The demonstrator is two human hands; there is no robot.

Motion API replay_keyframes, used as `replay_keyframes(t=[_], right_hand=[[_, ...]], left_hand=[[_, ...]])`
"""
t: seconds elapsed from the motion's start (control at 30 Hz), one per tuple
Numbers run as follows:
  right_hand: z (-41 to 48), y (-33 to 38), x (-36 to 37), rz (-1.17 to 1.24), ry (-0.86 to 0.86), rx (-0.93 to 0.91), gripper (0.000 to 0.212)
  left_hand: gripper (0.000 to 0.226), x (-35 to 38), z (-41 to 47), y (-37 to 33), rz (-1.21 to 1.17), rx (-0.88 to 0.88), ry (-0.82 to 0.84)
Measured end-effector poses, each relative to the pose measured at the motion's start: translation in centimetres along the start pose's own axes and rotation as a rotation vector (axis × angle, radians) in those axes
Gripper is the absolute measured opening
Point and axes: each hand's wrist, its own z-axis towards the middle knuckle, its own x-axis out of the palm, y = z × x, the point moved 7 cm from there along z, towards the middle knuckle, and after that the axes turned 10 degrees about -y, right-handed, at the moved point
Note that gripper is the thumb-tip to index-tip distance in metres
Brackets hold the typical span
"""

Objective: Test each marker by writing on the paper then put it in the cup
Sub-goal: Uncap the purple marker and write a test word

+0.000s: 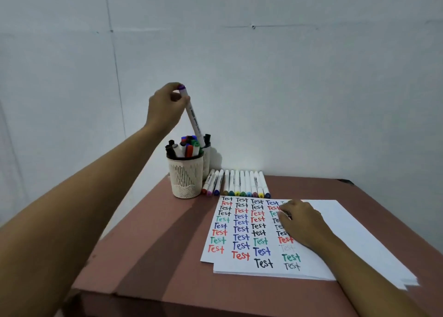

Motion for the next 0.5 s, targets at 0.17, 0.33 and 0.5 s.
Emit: replay_keyframes(t=[0.17, 0.33, 0.5], right_hand=[[-0.1, 0.2, -0.2, -0.019, -0.003, -0.013, 0.039], [-0.1, 0.3, -0.4, -0.012, 0.001, -0.006, 0.039], [-0.1, 0.2, -0.3, -0.007, 0.008, 0.003, 0.039]], left_hand=[[0.03, -0.1, 0.5, 1.0, 0.064, 0.014, -0.013], [0.032, -0.3, 1.1, 1.1, 0.151, 0.059, -0.027], [0.03, 0.1, 1.3, 1.0, 0.241, 0.111, 0.008]])
